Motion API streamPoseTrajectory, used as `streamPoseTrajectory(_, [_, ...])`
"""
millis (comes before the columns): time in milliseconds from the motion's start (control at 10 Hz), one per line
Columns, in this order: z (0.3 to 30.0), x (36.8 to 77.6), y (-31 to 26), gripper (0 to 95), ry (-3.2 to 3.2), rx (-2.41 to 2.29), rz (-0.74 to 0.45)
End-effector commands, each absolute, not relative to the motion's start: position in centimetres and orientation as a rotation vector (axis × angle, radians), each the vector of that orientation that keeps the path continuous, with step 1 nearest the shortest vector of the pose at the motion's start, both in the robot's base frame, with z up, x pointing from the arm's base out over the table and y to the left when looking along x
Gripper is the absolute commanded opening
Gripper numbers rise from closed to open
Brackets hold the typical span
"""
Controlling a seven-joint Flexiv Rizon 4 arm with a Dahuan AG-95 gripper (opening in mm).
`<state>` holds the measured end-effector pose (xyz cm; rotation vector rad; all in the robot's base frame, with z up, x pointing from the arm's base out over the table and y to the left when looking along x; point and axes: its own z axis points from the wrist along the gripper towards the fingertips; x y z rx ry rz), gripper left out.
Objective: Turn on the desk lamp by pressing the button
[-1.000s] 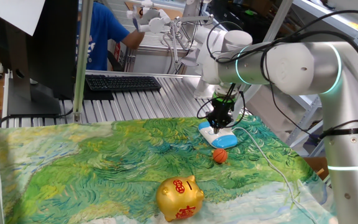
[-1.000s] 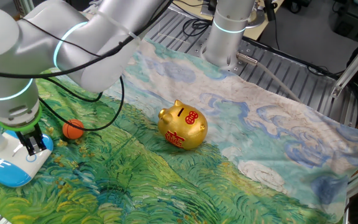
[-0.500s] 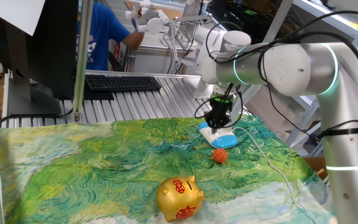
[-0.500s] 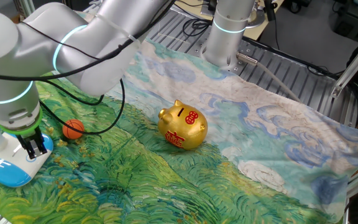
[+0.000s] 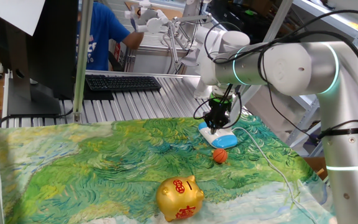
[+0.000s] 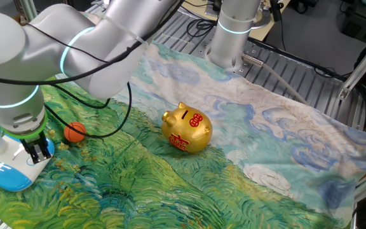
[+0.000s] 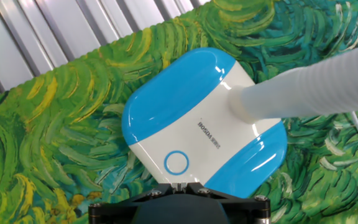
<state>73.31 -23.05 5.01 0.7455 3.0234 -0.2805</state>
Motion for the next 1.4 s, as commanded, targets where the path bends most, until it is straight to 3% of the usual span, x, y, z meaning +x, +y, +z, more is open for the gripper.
streamPoseTrajectory(100, [4.9,73.2,-22.6,0.0,3.02,0.757,-0.282])
streamPoseTrajectory(600, [3.9,73.9,-21.6,0.0,3.0,0.795,-0.292])
streamPoseTrajectory(1400, [4.0,73.9,-21.6,0.0,2.924,0.74,-0.433])
